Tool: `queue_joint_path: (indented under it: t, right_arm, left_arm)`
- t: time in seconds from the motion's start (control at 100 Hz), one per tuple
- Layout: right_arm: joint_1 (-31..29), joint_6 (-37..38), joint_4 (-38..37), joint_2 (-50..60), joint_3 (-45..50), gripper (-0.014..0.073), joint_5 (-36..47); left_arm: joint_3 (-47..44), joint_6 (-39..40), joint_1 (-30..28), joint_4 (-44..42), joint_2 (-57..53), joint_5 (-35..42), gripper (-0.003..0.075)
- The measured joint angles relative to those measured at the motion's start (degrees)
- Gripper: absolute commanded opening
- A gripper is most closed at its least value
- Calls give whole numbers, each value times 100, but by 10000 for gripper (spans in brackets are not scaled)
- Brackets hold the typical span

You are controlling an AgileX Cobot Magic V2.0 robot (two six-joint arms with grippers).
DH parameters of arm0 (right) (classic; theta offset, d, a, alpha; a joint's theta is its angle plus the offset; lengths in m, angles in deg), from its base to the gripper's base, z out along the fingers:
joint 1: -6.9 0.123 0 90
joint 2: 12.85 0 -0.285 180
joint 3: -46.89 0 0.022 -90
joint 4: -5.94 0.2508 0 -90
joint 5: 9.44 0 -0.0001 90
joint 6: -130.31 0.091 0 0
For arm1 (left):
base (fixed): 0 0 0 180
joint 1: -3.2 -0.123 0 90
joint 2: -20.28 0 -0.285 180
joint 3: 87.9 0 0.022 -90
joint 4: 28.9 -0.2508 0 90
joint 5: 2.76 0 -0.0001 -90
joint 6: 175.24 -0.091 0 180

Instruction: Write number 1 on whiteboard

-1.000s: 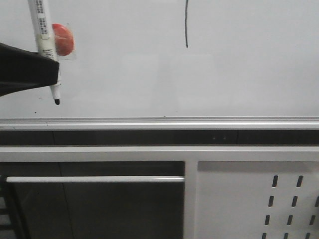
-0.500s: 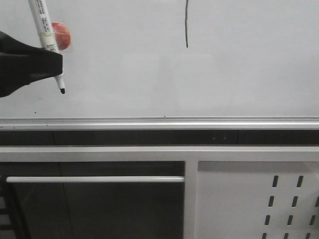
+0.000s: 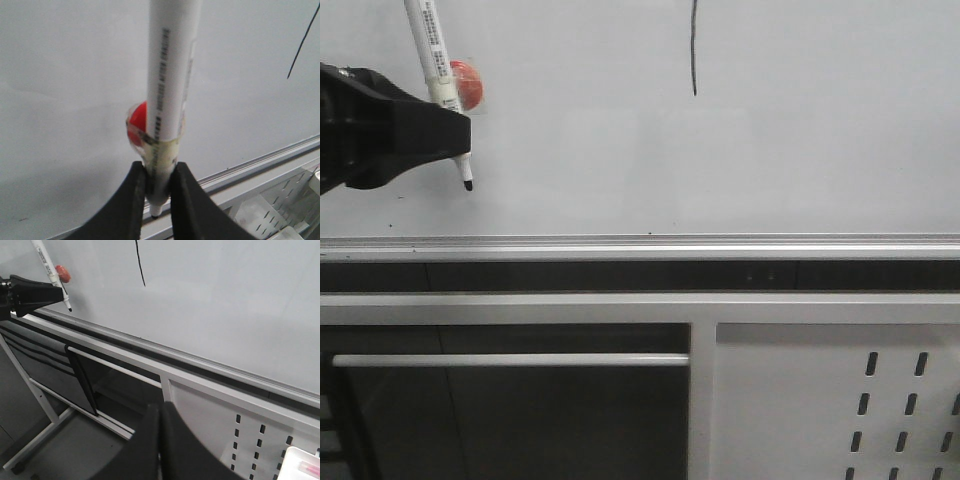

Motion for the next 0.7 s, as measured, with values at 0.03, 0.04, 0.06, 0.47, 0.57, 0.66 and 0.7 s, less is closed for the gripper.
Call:
queue_joint_path:
  t: [0.03,0.04,0.06,0.47,0.57,0.66,0.7]
  right_arm:
    - [0,0,0,0,0,-71,0]
    - [0,0,0,0,0,-71,0]
    - [0,0,0,0,0,-71,0]
    - [0,0,0,0,0,-71,0]
    - [0,0,0,0,0,-71,0]
    - [0,0,0,0,0,-71,0]
    - [0,0,0,0,0,-71,0]
  left_arm:
    - [15,14,0,0,12,-20,-18]
    - [15,13,0,0,12,-32,-18]
    - [27,24,0,0,12,-30,-18]
    - [127,56,151,-127,98,-503,-18]
    - [193,104,151,-127,120,-631,-18]
    - [315,128,151,-127,119,-772,-18]
    - [375,128,151,-127,119,-870,-18]
